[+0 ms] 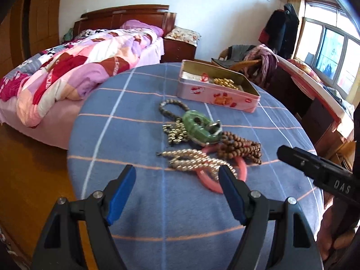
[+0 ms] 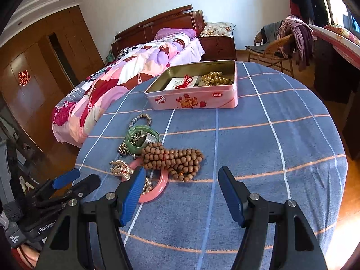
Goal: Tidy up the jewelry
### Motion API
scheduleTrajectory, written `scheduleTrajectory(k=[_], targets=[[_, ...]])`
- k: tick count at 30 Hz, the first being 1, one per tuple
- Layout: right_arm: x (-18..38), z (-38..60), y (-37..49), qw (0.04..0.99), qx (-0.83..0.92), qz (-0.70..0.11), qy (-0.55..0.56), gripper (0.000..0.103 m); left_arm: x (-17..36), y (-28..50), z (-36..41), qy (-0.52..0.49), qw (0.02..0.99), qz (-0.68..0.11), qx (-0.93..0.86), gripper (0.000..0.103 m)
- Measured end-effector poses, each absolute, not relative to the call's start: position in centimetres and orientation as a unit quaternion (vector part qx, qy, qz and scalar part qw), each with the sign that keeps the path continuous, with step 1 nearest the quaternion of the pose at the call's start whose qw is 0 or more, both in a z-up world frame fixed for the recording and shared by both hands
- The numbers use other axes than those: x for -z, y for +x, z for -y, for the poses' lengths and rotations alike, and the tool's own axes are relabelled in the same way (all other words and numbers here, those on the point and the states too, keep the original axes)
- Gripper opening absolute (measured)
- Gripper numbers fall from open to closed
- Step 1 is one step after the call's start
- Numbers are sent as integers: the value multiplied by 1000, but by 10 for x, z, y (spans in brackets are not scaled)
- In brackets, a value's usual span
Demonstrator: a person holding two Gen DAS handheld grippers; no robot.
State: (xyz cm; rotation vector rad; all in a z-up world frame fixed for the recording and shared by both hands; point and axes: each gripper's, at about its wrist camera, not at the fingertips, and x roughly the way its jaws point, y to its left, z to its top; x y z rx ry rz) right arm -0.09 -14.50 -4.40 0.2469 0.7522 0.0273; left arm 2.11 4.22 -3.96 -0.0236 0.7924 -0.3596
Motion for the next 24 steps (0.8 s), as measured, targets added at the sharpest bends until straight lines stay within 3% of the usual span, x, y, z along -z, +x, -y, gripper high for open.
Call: scheduleTrajectory(k=[10, 13, 19, 24], targets=[[45, 165, 1, 921, 7, -368, 128, 67, 67, 58, -1, -13, 887, -437, 150, 74], [45, 169, 2, 920, 9, -368, 133, 67, 71, 57, -4, -9, 888, -434, 151, 61], [47, 165, 6, 918, 4, -374, 133, 67, 66, 51, -16, -8, 887, -424, 184, 16], [48, 164, 5, 918, 4, -373, 132, 67, 47, 39, -37, -19, 897, -392, 203, 13]])
